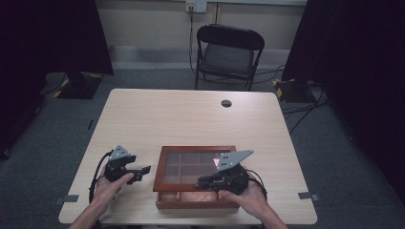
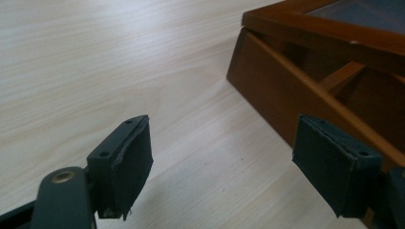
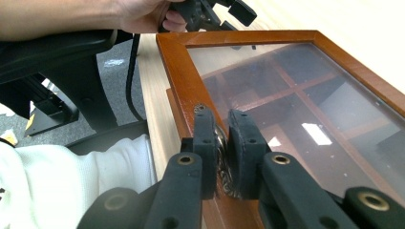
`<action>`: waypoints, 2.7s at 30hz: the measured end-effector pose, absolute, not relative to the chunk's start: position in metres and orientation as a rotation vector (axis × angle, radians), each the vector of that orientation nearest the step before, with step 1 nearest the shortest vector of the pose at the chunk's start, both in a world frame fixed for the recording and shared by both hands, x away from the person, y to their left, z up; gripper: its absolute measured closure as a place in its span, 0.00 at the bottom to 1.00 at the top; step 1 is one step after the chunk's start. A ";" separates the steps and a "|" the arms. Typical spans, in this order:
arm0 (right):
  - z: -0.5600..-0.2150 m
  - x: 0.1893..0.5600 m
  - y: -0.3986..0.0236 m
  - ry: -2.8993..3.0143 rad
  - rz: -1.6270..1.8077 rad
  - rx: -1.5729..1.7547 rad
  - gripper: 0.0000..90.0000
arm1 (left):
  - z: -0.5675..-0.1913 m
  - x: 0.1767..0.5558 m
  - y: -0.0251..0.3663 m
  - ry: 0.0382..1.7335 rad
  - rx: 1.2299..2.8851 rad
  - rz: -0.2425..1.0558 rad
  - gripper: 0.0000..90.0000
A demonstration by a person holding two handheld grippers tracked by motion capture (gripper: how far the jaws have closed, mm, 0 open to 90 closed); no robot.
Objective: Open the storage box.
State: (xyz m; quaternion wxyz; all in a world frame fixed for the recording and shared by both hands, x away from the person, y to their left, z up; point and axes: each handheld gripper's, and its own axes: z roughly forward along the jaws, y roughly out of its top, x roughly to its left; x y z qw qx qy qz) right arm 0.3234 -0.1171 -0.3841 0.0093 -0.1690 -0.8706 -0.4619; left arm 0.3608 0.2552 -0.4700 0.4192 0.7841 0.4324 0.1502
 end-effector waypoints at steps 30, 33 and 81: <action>-0.379 0.326 -0.119 -2.712 -1.464 -0.525 0.91 | -0.456 0.340 0.220 0.792 1.959 0.320 0.20; -0.379 0.326 -0.123 -2.692 -1.509 -0.543 0.83 | -0.455 0.340 0.218 0.789 1.968 0.314 0.21; -0.378 0.345 -0.190 -2.702 -1.658 -0.934 0.23 | -0.415 0.364 0.208 0.779 1.902 0.234 0.31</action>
